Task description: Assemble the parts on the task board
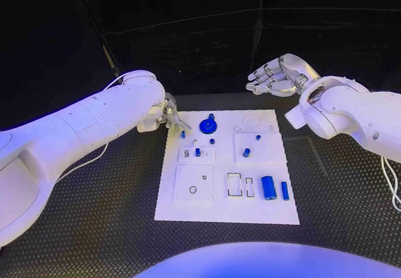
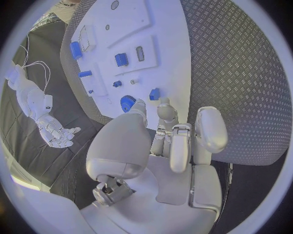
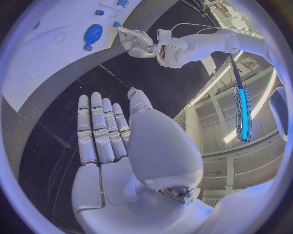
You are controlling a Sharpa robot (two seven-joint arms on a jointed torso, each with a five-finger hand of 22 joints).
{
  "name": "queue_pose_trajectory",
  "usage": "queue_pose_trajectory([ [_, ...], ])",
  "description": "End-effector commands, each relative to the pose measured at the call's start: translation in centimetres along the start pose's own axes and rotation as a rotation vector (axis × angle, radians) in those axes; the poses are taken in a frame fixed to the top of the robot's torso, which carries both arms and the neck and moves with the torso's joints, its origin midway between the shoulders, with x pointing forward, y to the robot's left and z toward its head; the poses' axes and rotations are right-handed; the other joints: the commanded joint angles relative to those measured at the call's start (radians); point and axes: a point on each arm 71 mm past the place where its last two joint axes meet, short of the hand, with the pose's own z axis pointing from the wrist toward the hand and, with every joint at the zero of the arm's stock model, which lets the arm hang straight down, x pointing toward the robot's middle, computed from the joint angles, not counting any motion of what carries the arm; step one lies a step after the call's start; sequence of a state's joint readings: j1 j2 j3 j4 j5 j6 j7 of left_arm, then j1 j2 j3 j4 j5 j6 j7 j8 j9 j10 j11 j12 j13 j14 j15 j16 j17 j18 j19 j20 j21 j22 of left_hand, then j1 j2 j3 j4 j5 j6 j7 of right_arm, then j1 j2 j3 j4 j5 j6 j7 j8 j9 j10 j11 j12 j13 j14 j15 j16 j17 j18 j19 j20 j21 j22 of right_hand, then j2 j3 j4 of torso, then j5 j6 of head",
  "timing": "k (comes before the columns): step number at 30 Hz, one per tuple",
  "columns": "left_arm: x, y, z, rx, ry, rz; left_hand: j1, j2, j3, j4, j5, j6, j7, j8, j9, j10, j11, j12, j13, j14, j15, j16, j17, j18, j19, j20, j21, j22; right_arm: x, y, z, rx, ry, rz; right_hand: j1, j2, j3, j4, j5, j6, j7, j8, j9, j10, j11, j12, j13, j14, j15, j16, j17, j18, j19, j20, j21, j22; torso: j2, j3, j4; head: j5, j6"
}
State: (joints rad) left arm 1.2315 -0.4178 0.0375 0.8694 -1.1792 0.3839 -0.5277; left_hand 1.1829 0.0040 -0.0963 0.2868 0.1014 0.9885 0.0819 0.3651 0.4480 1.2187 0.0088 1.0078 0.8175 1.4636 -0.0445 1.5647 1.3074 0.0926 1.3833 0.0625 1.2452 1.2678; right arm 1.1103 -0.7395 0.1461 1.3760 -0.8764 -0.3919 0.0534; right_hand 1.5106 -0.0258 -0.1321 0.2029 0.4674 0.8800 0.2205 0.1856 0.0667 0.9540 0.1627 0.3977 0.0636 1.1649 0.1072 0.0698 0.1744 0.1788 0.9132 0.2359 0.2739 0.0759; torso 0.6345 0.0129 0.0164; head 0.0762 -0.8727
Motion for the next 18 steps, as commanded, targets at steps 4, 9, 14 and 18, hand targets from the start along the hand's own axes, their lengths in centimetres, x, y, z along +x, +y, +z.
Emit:
queue_pose_trajectory([
  [4,0.30,-0.20,0.14,0.000,0.014,0.010,0.017,0.009,-0.007,-0.002,0.002,0.008,-0.001,0.007,0.001,0.008,-0.001,0.005,0.001,0.107,-0.008,0.006,0.263,-0.007,0.008,-0.003,0.002,0.002,0.05,0.21,0.06,-0.010,0.006,0.003,0.000,-0.005,0.004,0.004,0.002,-0.003,0.007,-0.007,-0.001,-0.008,0.001,-0.004,-0.001,-0.002,0.006,-0.003,-0.002,0.004,0.002,0.001,-0.004,-0.002,0.001,0.0004,-0.0007,-0.001,0.000],
  [9,0.42,-0.19,0.29,-0.001,0.012,0.005,0.035,0.020,-0.005,-0.004,0.006,0.008,-0.002,0.008,0.002,0.007,-0.002,0.004,-0.001,0.107,-0.008,0.006,0.263,-0.007,0.008,-0.004,0.002,0.003,0.05,0.21,0.05,-0.010,0.007,0.003,0.001,-0.004,0.006,0.004,0.004,-0.003,0.007,-0.007,-0.001,-0.008,0.001,-0.004,-0.001,-0.002,0.006,-0.003,-0.003,0.004,0.003,0.001,-0.006,-0.002,0.000,0.0008,-0.0005,-0.001,0.000],
  [14,0.46,-0.17,0.38,-0.002,0.009,0.000,0.047,0.028,-0.004,-0.005,0.009,0.008,-0.002,0.008,0.002,0.007,-0.002,0.006,0.000,0.107,-0.008,0.006,0.263,-0.007,0.008,-0.004,0.003,0.004,0.07,0.23,0.06,-0.010,0.007,0.003,0.001,-0.004,0.006,0.004,0.004,-0.003,0.007,-0.007,-0.001,-0.008,0.001,-0.004,-0.001,-0.002,0.006,-0.003,-0.003,0.004,0.003,0.001,-0.006,-0.002,0.000,0.0006,-0.0008,-0.003,0.000],
  [18,0.53,-0.25,0.42,0.002,0.014,-0.007,0.056,0.033,-0.003,-0.007,0.010,0.009,-0.002,0.009,0.002,0.007,-0.002,0.006,0.000,0.107,-0.009,0.006,0.263,-0.007,0.009,-0.004,0.002,0.005,0.08,0.23,0.07,-0.010,0.007,0.003,0.001,-0.004,0.006,0.004,0.004,-0.003,0.007,-0.007,-0.001,-0.008,0.001,-0.004,-0.001,-0.002,0.006,-0.003,-0.003,0.004,0.003,0.001,-0.006,-0.002,0.000,0.0010,-0.0004,-0.004,0.000],
])
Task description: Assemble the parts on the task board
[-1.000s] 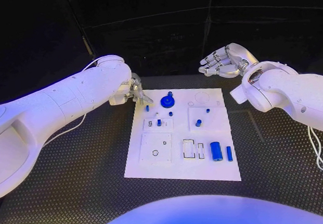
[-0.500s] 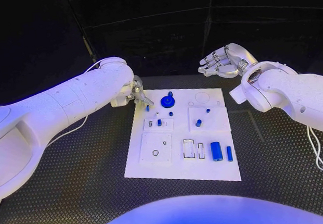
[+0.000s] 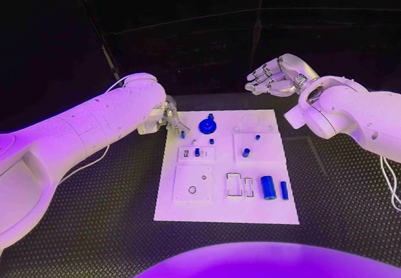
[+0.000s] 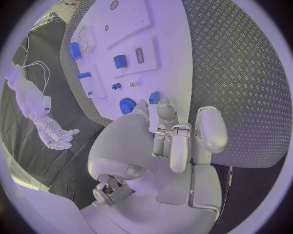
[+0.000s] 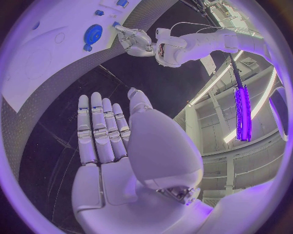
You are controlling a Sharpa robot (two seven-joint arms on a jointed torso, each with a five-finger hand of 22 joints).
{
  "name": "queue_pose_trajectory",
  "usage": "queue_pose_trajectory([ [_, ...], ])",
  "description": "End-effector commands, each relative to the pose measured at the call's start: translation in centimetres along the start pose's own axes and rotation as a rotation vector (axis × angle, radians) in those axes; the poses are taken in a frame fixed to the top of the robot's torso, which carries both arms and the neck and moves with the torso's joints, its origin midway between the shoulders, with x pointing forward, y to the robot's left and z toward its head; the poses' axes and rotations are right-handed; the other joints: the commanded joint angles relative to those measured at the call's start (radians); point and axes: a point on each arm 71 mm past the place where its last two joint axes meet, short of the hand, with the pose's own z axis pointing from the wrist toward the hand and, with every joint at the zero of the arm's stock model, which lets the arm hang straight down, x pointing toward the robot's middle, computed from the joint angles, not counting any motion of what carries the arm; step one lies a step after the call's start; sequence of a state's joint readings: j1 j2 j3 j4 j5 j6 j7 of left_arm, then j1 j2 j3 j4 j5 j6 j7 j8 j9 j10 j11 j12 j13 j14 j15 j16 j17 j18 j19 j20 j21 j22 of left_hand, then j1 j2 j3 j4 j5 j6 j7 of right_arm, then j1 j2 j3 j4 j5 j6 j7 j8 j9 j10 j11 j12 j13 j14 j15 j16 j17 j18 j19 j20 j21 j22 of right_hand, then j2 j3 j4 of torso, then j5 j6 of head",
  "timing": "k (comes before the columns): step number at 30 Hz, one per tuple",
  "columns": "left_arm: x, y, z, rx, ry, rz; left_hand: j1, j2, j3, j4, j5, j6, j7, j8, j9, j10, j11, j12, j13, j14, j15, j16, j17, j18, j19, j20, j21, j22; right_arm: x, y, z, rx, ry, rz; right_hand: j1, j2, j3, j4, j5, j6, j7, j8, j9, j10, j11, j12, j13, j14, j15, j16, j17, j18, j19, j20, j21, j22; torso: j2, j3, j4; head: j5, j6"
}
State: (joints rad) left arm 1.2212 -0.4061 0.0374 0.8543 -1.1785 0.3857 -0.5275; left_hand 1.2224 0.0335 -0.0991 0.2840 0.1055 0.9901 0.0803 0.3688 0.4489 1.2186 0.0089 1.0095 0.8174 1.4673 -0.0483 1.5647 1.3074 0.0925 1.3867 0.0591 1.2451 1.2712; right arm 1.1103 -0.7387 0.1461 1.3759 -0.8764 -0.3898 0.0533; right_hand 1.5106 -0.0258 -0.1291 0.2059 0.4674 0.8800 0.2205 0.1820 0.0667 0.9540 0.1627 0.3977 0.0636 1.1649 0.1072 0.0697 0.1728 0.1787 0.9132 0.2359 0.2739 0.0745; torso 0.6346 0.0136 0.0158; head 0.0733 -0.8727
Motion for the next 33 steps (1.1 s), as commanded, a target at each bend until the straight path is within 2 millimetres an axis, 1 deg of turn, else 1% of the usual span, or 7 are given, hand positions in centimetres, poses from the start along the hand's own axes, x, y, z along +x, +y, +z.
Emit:
queue_pose_trajectory([
  [1,-0.02,-0.19,-0.01,0.007,0.003,-0.007,0.022,0.007,0.001,-0.005,0.007,0.008,-0.001,0.005,0.002,0.007,-0.002,0.005,0.000,0.103,-0.005,0.006,0.263,-0.007,0.005,-0.001,0.002,0.002,0.04,0.22,0.05,-0.010,0.005,0.003,0.001,-0.004,0.003,0.001,0.004,-0.003,0.007,-0.003,-0.001,-0.008,0.001,-0.004,-0.001,-0.002,0.006,-0.003,-0.001,0.004,0.003,0.001,-0.006,-0.001,0.000,0.0005,0.0001,-0.001,0.000],
  [3,0.00,-0.22,0.01,0.008,0.004,-0.011,0.033,0.015,0.005,-0.007,0.008,0.008,-0.001,0.006,0.002,0.007,-0.003,0.004,-0.001,0.103,-0.005,0.006,0.263,-0.007,0.005,-0.001,0.002,0.003,0.05,0.22,0.06,-0.010,0.005,0.003,0.001,-0.004,0.003,0.001,0.004,-0.003,0.007,-0.003,-0.001,-0.008,0.001,-0.004,-0.001,-0.002,0.006,-0.003,-0.001,0.004,0.003,0.001,-0.006,-0.001,0.000,-0.0001,0.0002,-0.001,0.000],
  [5,0.00,-0.25,0.02,0.009,0.003,-0.014,0.047,0.024,0.010,-0.011,0.007,0.007,-0.001,0.006,0.002,0.006,-0.003,0.004,-0.002,0.103,-0.005,0.006,0.263,-0.007,0.005,-0.002,0.001,0.003,0.06,0.23,0.07,-0.010,0.005,0.003,0.001,-0.004,0.003,0.001,0.004,-0.003,0.007,-0.003,-0.001,-0.008,0.001,-0.004,-0.001,-0.002,0.006,-0.003,-0.001,0.004,0.003,0.001,-0.006,-0.001,0.000,0.0001,0.0002,-0.001,0.000],
  [13,0.05,-0.35,0.06,0.014,0.005,-0.021,0.102,0.046,0.036,-0.032,0.004,0.006,-0.003,0.006,0.002,0.002,-0.005,-0.001,-0.009,0.103,-0.006,0.006,0.263,-0.007,0.005,-0.002,-0.001,0.005,0.10,0.24,0.09,-0.010,0.007,0.003,0.001,-0.004,0.003,0.001,0.004,-0.003,0.007,-0.003,-0.001,-0.008,0.001,-0.004,-0.001,-0.002,0.006,-0.003,-0.001,0.004,0.003,0.001,-0.006,-0.001,0.000,0.0002,0.0004,-0.001,0.000],
  [17,0.10,-0.44,0.07,0.018,0.009,-0.022,0.121,0.050,0.046,-0.042,0.003,0.006,-0.004,0.006,0.002,0.003,-0.006,-0.002,-0.010,0.103,-0.007,0.006,0.263,-0.007,0.004,-0.003,-0.001,0.006,0.13,0.25,0.11,-0.010,0.008,0.004,0.001,-0.004,0.003,0.001,0.004,-0.003,0.007,-0.003,-0.001,-0.008,0.001,-0.004,-0.001,-0.002,0.006,-0.003,-0.001,0.004,0.003,0.001,-0.006,-0.001,0.000,0.0007,0.0003,-0.001,0.000],
  [27,0.22,-0.55,0.11,0.022,0.019,-0.018,0.142,0.055,0.059,-0.054,0.002,0.009,-0.006,0.007,0.002,0.006,-0.007,-0.001,-0.009,0.103,-0.007,0.006,0.263,-0.007,0.005,-0.003,-0.001,0.008,0.17,0.27,0.11,-0.011,0.010,0.004,0.001,-0.004,0.003,0.001,0.004,-0.003,0.007,-0.003,-0.001,-0.008,0.001,-0.004,-0.001,-0.002,0.006,-0.003,-0.001,0.004,0.003,0.001,-0.006,-0.001,0.000,0.0003,-0.0002,-0.002,0.000],
  [33,0.24,-0.49,0.15,0.019,0.022,-0.017,0.195,0.071,0.101,-0.088,-0.007,0.010,-0.012,0.005,0.000,0.009,-0.013,-0.003,-0.010,0.103,-0.012,0.006,0.263,-0.007,0.005,-0.007,-0.002,0.011,0.16,0.27,0.10,-0.011,0.010,0.004,0.001,-0.004,0.003,0.001,0.004,-0.003,0.007,-0.003,-0.001,-0.008,0.001,-0.004,-0.001,-0.002,0.006,-0.003,-0.001,0.004,0.003,0.001,-0.006,-0.001,-0.001,-0.0003,0.0006,-0.003,0.000],
])
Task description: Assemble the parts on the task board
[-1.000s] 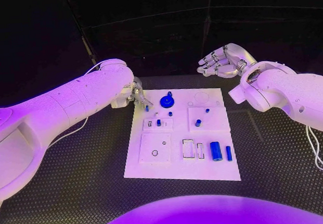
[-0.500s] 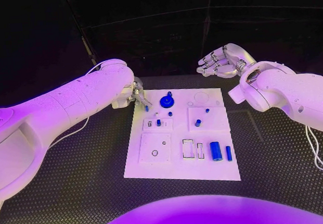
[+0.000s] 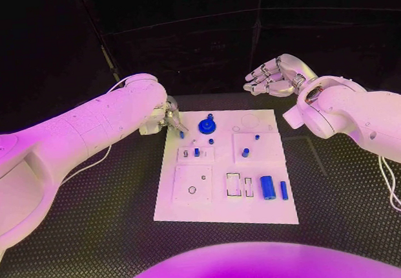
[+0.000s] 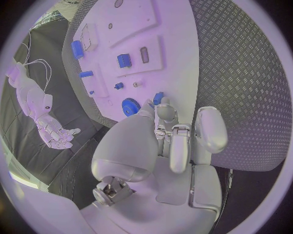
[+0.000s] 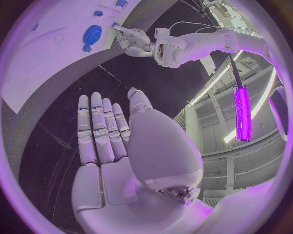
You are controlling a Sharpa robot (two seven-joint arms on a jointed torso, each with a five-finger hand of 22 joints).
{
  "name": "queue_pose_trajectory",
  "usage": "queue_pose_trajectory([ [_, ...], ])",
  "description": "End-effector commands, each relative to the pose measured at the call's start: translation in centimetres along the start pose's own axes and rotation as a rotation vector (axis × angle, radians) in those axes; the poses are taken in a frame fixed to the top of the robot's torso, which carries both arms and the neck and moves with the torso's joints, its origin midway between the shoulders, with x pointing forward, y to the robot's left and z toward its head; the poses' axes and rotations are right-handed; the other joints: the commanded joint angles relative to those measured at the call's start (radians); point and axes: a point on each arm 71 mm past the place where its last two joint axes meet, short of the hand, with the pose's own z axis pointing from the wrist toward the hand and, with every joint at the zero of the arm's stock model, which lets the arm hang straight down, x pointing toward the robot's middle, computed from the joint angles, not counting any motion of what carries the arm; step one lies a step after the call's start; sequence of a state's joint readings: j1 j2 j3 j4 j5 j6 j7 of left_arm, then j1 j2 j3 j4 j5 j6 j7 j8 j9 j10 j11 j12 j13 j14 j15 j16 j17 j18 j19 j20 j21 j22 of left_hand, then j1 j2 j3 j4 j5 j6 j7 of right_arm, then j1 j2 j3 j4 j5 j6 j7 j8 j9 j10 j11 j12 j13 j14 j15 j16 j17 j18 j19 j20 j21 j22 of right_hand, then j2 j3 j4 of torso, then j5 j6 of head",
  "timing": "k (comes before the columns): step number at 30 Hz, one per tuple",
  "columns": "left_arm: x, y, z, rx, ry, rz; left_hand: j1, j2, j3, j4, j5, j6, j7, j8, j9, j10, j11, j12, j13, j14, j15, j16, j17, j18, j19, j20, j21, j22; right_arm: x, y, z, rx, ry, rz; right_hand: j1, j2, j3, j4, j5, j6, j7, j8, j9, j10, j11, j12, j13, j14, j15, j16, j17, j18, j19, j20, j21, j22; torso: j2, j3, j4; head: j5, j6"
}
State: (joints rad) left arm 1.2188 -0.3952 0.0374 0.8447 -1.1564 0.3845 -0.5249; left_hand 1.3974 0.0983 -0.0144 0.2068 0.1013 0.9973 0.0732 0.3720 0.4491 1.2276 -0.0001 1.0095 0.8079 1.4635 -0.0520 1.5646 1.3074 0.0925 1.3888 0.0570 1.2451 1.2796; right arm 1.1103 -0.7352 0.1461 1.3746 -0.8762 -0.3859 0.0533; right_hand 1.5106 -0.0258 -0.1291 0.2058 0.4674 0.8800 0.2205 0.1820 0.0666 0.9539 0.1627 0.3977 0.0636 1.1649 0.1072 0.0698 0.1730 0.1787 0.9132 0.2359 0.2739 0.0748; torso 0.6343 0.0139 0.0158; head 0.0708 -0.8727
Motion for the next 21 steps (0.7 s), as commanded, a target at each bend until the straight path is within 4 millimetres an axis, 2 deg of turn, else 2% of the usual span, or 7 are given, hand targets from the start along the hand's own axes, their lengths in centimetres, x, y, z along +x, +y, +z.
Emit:
queue_pose_trajectory([
  [1,0.02,-0.10,-0.02,0.007,0.010,0.001,0.032,0.009,0.029,-0.019,-0.003,0.002,-0.005,0.000,-0.001,0.001,-0.004,-0.004,-0.001,0.107,-0.009,0.006,0.263,-0.007,0.003,-0.006,-0.002,0.003,0.01,0.21,0.03,-0.010,0.005,0.002,0.001,-0.004,0.003,0.001,0.004,-0.003,0.007,-0.003,-0.001,-0.008,0.001,-0.004,-0.001,-0.002,0.006,-0.003,-0.001,0.004,0.003,0.001,-0.006,-0.001,0.000,-0.0004,0.0009,0.000,0.000],
  [6,0.04,-0.12,-0.01,0.008,0.009,0.000,0.078,0.011,0.098,-0.059,-0.003,-0.003,-0.005,-0.004,-0.003,0.000,-0.005,-0.016,-0.009,0.107,-0.010,0.006,0.263,-0.008,0.003,-0.008,-0.003,0.006,0.02,0.22,0.04,-0.011,0.005,0.003,0.001,-0.003,0.005,0.001,0.005,-0.003,0.007,-0.004,-0.001,-0.008,0.001,-0.004,-0.001,-0.002,0.006,-0.003,-0.002,0.004,0.003,0.002,-0.008,-0.002,-0.001,-0.0006,0.0010,0.001,0.000],
  [11,0.09,-0.19,-0.02,0.011,0.008,0.000,0.088,-0.010,0.176,-0.088,-0.002,-0.006,-0.001,0.000,0.002,0.002,-0.003,-0.027,-0.018,0.107,-0.007,0.006,0.263,-0.008,0.002,-0.007,-0.005,0.008,0.02,0.22,0.04,-0.011,0.005,0.003,0.001,-0.002,0.005,0.002,0.005,-0.003,0.007,-0.004,-0.001,-0.008,0.001,-0.004,-0.001,-0.002,0.006,-0.003,-0.002,0.004,0.003,0.002,-0.008,-0.002,0.000,-0.0004,0.0009,0.001,0.000],
  [15,0.12,-0.24,-0.03,0.017,0.002,-0.004,0.069,-0.043,0.252,-0.102,0.001,-0.010,0.000,0.010,0.011,0.006,-0.002,-0.032,-0.023,0.107,-0.006,0.006,0.263,-0.008,0.003,-0.005,-0.004,0.013,0.02,0.22,0.05,-0.011,0.005,0.002,0.001,-0.002,0.005,0.002,0.005,-0.003,0.007,-0.004,-0.001,-0.008,0.001,-0.004,-0.001,-0.002,0.006,-0.003,-0.002,0.004,0.004,0.002,-0.008,-0.002,-0.001,-0.0003,0.0008,0.002,0.000],
  [21,0.15,-0.29,-0.20,0.036,-0.016,-0.023,0.023,-0.111,0.404,-0.131,0.008,-0.015,0.002,0.036,0.033,0.021,-0.004,-0.031,-0.022,0.107,-0.005,0.006,0.263,-0.008,0.006,-0.005,-0.005,0.020,0.01,0.20,0.06,-0.011,0.005,0.002,0.001,-0.002,0.006,0.002,0.005,-0.003,0.007,-0.004,-0.001,-0.008,0.001,-0.004,-0.001,-0.002,0.006,-0.003,-0.002,0.004,0.004,0.002,-0.008,-0.002,-0.001,-0.0003,0.0026,0.005,0.000],
])
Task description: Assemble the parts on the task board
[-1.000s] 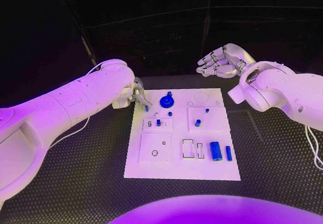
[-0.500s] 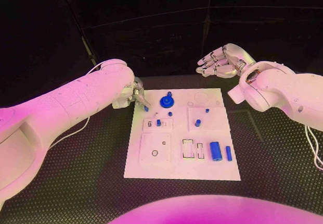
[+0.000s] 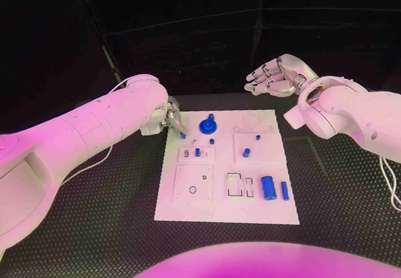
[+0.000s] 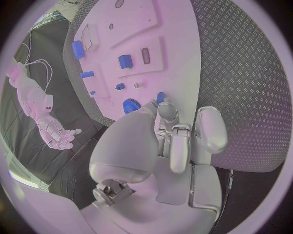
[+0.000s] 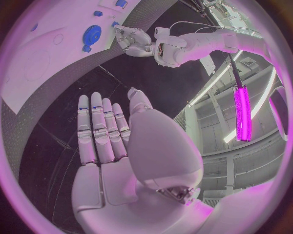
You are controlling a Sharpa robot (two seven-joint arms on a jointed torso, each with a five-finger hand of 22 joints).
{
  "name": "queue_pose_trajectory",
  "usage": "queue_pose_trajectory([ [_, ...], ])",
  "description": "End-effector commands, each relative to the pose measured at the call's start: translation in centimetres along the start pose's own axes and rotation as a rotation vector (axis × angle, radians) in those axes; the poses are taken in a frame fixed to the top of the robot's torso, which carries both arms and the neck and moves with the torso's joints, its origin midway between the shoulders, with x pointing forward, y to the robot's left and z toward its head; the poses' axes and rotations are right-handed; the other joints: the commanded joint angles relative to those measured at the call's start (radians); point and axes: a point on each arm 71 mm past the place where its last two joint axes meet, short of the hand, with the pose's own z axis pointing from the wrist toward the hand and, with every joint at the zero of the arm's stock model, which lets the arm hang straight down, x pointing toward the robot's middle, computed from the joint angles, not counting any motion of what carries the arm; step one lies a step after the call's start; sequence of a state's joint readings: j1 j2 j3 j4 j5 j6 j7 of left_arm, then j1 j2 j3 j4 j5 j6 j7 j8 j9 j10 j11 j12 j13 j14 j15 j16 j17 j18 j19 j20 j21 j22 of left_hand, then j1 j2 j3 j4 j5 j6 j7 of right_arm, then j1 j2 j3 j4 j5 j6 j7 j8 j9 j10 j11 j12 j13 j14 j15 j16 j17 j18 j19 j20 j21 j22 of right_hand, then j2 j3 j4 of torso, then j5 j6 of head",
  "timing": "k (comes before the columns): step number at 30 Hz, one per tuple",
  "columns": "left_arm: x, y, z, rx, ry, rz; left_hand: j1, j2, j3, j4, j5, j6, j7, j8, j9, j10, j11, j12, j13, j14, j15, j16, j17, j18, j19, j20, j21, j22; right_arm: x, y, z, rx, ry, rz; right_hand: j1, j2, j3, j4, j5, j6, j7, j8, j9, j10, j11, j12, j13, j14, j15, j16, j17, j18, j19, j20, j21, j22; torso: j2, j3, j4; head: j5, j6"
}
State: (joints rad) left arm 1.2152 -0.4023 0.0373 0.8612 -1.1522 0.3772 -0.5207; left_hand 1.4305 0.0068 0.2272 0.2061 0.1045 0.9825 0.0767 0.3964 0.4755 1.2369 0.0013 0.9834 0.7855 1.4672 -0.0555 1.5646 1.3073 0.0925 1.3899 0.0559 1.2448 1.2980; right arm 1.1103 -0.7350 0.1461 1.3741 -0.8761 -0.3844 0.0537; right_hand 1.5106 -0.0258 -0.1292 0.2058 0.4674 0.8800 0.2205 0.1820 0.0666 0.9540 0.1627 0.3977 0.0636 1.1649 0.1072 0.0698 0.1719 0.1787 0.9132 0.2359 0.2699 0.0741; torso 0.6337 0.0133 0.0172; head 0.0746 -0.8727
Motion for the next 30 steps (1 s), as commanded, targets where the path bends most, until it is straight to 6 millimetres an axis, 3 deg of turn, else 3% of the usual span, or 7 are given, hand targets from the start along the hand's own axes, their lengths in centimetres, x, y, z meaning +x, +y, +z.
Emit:
queue_pose_trajectory([
  [1,-0.1,-0.2,-0.2,0.027,-0.021,-0.025,-0.015,-0.027,0.178,-0.133,0.006,0.000,-0.001,0.015,0.009,0.014,-0.005,-0.003,0.002,0.104,-0.003,0.006,0.263,-0.009,0.006,-0.004,-0.004,0.003,0.0,0.2,0.1,-0.011,0.004,0.002,0.001,-0.002,0.006,0.002,0.005,-0.003,0.007,-0.004,-0.001,-0.008,0.001,-0.004,-0.001,-0.002,0.006,-0.003,-0.001,0.004,0.004,0.002,-0.004,-0.001,0.000,0.0002,0.0007,0.002,0.000],
  [6,-0.1,0.1,-0.8,0.049,-0.040,-0.054,-0.055,-0.069,0.272,-0.152,0.011,-0.004,-0.004,0.035,0.025,0.027,-0.004,0.003,0.007,0.104,-0.003,0.006,0.263,-0.009,0.009,-0.005,-0.003,0.009,-0.1,0.1,0.1,-0.010,0.003,0.001,0.000,-0.001,0.007,0.003,0.006,-0.002,0.007,-0.004,-0.001,-0.008,0.001,-0.004,-0.001,-0.002,0.006,-0.003,-0.002,0.004,0.004,0.002,-0.005,-0.001,-0.001,0.0004,0.0029,0.004,0.000],
  [14,0.1,0.6,-2.2,0.084,-0.077,-0.086,-0.084,-0.098,0.335,-0.169,0.025,0.000,-0.006,0.053,0.039,0.044,-0.008,0.014,0.020,0.104,-0.007,0.006,0.263,-0.011,0.015,-0.007,0.002,0.018,-0.2,-0.1,0.0,-0.007,-0.001,-0.001,0.000,-0.001,0.007,0.003,0.006,-0.002,0.007,-0.004,-0.001,-0.008,0.001,-0.004,-0.001,-0.002,0.006,-0.003,-0.002,0.004,0.004,0.002,-0.005,-0.001,-0.002,0.0000,0.0036,0.009,0.000],
  [22,0.7,1.1,-3.7,0.120,-0.099,-0.091,-0.098,-0.109,0.361,-0.174,0.031,0.001,-0.007,0.060,0.044,0.051,-0.010,0.018,0.024,0.104,-0.008,0.006,0.263,-0.011,0.017,-0.008,0.003,0.021,-0.4,-0.2,0.0,-0.004,-0.002,-0.002,0.000,-0.001,0.007,0.003,0.006,-0.002,0.007,-0.004,-0.001,-0.008,0.001,-0.004,-0.001,-0.002,0.006,-0.003,-0.002,0.004,0.004,0.002,-0.005,-0.001,-0.002,0.0000,0.0038,0.013,0.000],
  [30,2.7,1.7,-4.4,0.143,-0.113,-0.085,-0.105,-0.116,0.375,-0.178,0.034,0.002,-0.008,0.065,0.048,0.056,-0.011,0.021,0.028,0.104,-0.009,0.006,0.263,-0.012,0.018,-0.009,0.005,0.023,-0.4,-0.3,0.0,-0.002,-0.002,-0.002,0.000,-0.001,0.007,0.003,0.006,-0.002,0.007,-0.004,-0.001,-0.008,0.001,-0.004,-0.001,-0.002,0.006,-0.003,-0.002,0.004,0.004,0.002,-0.005,-0.001,-0.002,-0.0006,0.0046,0.018,0.000],
])
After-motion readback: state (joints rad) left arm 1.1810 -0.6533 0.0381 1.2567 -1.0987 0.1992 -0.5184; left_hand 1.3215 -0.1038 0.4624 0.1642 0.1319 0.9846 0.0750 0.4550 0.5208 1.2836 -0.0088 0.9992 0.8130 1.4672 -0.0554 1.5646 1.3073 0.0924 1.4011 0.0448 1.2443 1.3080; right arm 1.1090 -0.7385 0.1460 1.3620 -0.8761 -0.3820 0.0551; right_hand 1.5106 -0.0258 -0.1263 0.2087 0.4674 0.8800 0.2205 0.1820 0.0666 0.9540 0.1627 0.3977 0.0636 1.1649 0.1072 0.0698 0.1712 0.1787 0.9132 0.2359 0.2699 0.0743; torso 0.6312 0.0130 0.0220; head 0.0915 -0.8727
